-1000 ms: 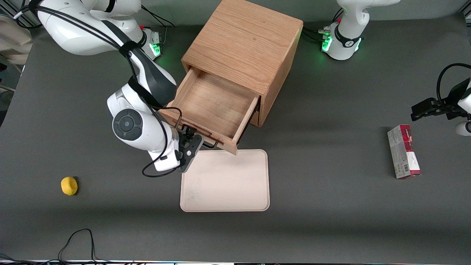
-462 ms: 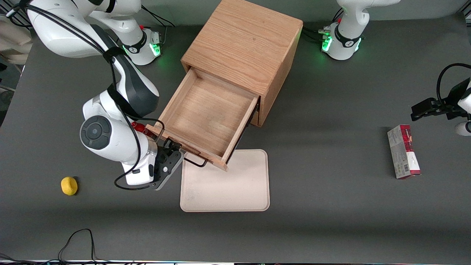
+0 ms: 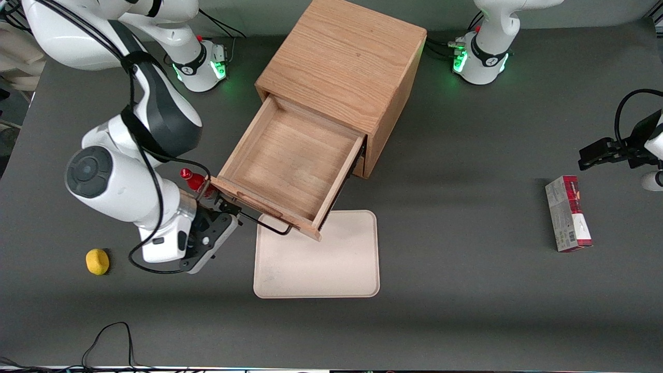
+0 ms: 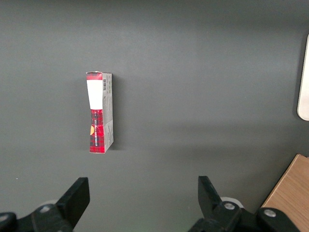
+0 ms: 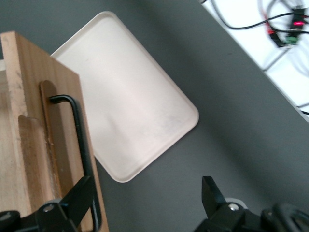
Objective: Open upper drawer
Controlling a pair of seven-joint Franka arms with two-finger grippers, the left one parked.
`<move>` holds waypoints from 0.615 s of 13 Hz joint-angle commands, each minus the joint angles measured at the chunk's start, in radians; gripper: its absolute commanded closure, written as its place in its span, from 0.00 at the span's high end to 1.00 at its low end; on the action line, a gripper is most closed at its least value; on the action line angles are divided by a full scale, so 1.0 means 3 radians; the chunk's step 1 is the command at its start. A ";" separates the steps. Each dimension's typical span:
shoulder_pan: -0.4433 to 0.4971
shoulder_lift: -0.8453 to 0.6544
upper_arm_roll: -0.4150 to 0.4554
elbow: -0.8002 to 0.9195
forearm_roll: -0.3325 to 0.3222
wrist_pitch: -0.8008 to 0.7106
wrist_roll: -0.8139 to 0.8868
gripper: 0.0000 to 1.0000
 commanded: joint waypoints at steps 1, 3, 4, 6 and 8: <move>-0.0025 -0.0534 -0.0502 -0.0147 0.0488 -0.0518 0.0268 1.00; -0.0020 -0.0973 -0.0892 -0.0564 0.0817 -0.0612 0.0749 1.00; -0.0020 -0.1219 -0.1010 -0.0835 0.0823 -0.0607 0.0847 1.00; -0.0020 -0.1648 -0.1225 -0.1306 0.0818 -0.0612 0.1178 1.00; -0.0020 -0.2032 -0.1364 -0.1776 0.0716 -0.0612 0.1343 1.00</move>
